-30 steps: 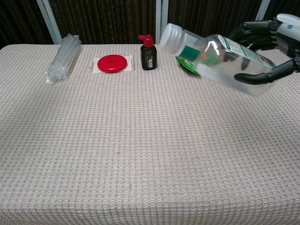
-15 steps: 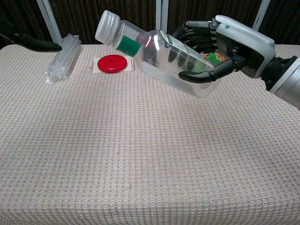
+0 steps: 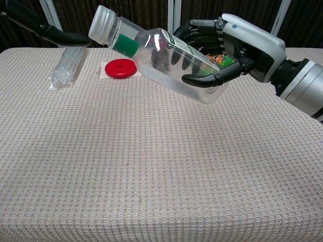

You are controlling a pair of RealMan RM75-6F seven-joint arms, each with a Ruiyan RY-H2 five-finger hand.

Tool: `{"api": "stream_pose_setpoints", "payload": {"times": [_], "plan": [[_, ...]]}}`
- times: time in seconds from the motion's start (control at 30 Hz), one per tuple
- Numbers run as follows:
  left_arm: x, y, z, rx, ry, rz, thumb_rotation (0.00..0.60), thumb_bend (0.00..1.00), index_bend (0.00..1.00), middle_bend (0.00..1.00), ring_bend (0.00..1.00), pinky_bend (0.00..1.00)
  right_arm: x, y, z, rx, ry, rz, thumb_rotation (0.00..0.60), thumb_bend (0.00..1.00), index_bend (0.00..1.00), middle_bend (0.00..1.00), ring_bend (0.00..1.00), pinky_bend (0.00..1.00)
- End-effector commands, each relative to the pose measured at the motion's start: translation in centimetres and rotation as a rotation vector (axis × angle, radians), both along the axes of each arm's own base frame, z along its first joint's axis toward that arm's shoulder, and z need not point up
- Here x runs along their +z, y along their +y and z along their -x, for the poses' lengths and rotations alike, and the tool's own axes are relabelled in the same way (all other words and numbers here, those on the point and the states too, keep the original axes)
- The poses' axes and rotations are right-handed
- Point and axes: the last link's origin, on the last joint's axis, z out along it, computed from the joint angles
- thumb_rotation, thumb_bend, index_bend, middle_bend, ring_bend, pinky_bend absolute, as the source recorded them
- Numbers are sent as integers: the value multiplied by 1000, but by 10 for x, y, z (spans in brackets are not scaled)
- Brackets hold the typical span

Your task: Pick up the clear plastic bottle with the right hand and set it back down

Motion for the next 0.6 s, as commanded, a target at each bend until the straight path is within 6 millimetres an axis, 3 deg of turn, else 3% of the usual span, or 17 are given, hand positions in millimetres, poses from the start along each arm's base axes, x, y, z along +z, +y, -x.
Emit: {"api": "stream_pose_setpoints", "payload": {"times": [0.03,0.6], "plan": [[0,0,-1,0,-4,3,600,0,209,151,70,37,-1,1,0,2,6,-2,600,416,620,545,419,504],[3,-4,-7,-16,-33,10,600,0,209,151,70,37,-8,-9,-13,0,22,-6,600,416,620,545,427,511]]}}
